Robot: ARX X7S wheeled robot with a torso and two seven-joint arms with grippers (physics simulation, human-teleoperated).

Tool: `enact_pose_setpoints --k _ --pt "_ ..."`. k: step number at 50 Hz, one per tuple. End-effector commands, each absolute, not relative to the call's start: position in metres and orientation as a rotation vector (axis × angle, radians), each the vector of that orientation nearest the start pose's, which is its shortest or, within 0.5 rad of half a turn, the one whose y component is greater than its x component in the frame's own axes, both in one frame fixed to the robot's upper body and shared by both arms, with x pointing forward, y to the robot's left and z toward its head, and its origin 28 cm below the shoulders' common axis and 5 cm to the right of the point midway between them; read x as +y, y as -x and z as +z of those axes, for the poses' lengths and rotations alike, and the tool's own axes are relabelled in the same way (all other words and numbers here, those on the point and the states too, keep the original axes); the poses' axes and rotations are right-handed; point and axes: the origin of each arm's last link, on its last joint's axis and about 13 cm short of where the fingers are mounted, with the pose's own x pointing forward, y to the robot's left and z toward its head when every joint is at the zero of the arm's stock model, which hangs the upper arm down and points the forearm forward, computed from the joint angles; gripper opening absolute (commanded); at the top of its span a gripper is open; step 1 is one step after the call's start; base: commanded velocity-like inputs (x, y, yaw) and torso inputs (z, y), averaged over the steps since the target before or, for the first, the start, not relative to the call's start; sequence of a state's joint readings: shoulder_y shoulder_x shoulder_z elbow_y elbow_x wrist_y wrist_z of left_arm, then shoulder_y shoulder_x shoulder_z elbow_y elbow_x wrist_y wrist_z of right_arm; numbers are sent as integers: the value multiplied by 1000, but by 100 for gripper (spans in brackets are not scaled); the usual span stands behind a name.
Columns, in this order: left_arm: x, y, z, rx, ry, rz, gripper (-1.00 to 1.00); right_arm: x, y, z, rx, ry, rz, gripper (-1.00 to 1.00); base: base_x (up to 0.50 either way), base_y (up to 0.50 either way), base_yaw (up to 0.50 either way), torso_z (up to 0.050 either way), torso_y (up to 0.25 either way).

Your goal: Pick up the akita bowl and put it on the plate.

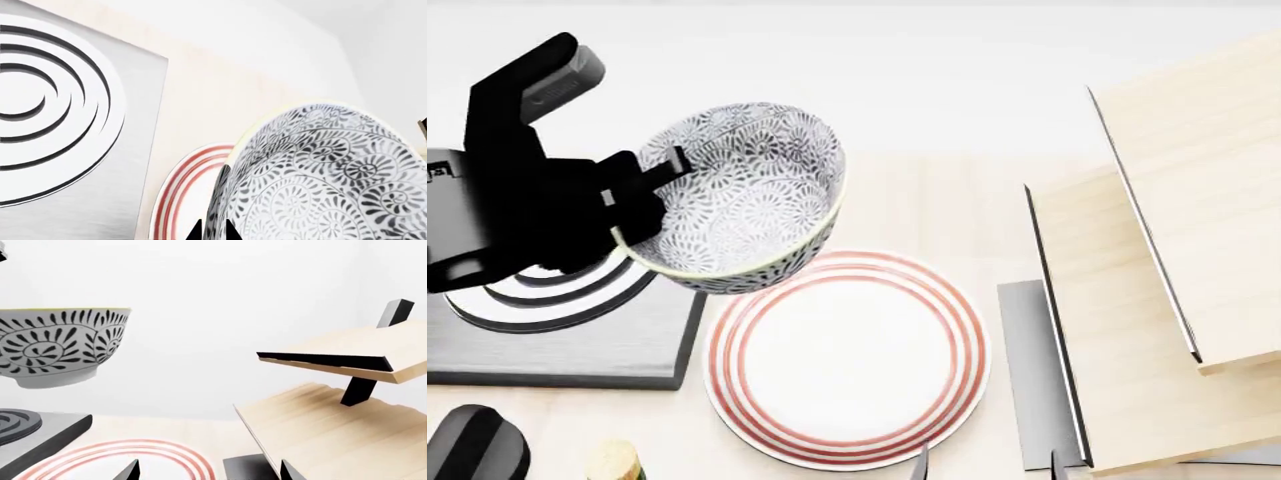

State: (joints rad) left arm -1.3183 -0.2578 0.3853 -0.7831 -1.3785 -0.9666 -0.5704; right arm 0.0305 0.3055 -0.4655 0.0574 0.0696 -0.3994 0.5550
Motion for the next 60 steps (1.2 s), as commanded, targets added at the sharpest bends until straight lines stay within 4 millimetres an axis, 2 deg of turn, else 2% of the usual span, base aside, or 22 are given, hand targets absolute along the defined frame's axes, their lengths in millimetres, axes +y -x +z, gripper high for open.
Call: enact_pose_setpoints --k 1,8,25,39,43,51,60 --pt "197 -392 250 672 457 -139 -100 -81 -199 16 -304 76 -62 100 0 0 0 0 0" --pt "186 -397 255 674 411 -183 -100 -81 -197 18 -307 84 -62 100 0 0 0 0 0" --pt "171 -404 250 695 356 -222 -100 -81 -196 20 -314 81 -60 100 0 0 0 0 1" --pt "162 -405 234 726 235 -226 -100 -79 -197 17 -305 86 -54 100 0 0 0 0 -46" --pt "162 -404 234 742 342 -285 -100 -79 -197 17 -303 84 -54 100 3 0 0 0 -138" --pt "161 -405 236 714 310 -286 -100 -78 -196 17 -303 82 -49 100 0 0 0 0 0" --pt "160 -407 228 697 315 -271 -100 -77 -196 15 -296 86 -45 100 0 0 0 0 0"
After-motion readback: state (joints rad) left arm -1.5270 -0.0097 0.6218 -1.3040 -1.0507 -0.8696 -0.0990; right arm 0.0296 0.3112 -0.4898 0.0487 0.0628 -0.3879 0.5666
